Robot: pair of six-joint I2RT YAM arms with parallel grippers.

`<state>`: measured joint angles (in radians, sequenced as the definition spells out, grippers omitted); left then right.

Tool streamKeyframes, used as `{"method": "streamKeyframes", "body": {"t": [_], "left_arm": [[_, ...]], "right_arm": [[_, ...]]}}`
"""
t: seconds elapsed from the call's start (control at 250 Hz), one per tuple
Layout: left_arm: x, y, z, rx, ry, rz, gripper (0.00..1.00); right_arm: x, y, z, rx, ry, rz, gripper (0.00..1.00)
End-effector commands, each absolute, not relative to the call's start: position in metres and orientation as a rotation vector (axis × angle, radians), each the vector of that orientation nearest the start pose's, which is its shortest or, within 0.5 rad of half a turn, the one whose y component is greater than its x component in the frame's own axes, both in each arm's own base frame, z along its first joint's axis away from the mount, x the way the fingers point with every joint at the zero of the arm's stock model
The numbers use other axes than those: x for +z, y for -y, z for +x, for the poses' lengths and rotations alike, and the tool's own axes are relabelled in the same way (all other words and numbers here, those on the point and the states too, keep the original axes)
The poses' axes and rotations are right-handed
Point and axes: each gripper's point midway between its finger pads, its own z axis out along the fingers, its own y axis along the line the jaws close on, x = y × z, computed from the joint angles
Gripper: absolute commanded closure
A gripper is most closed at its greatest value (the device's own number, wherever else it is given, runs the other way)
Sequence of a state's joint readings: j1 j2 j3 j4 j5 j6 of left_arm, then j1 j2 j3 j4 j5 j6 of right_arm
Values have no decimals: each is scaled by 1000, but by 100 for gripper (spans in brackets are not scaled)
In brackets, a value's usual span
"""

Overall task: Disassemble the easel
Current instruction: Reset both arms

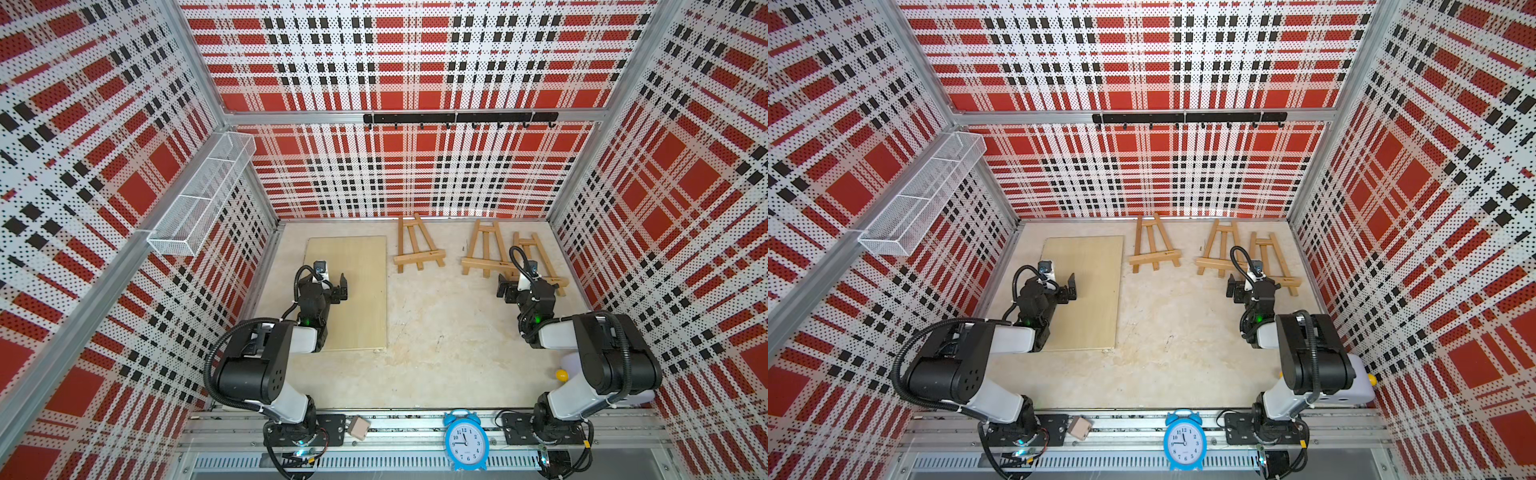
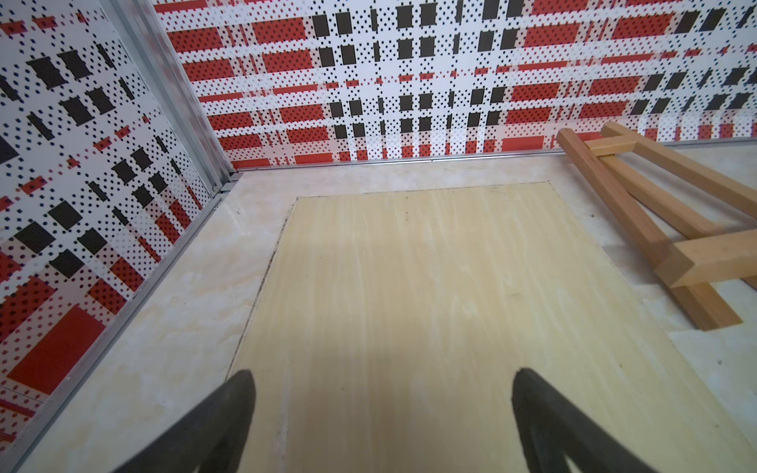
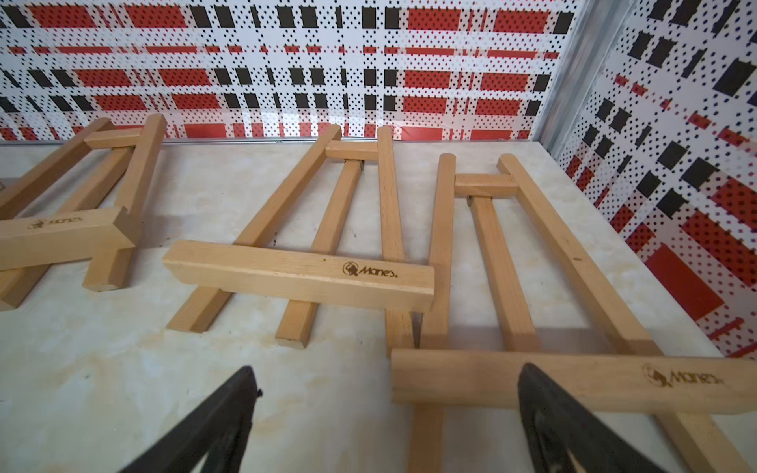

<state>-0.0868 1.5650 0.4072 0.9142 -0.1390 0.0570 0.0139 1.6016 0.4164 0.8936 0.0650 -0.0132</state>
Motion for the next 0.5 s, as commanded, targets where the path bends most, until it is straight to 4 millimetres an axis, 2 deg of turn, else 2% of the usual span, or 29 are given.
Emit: {"method": "streamKeyframes", "body": {"t": [0.0,0.5], "left_arm": [[118,13,409,110,-1810,40,1],[118,13,409,110,-1810,40,1]], "right_arm": [[107,8,409,-96,-1840,9,0],[108,6,409,-102,-1834,-1,0]]}}
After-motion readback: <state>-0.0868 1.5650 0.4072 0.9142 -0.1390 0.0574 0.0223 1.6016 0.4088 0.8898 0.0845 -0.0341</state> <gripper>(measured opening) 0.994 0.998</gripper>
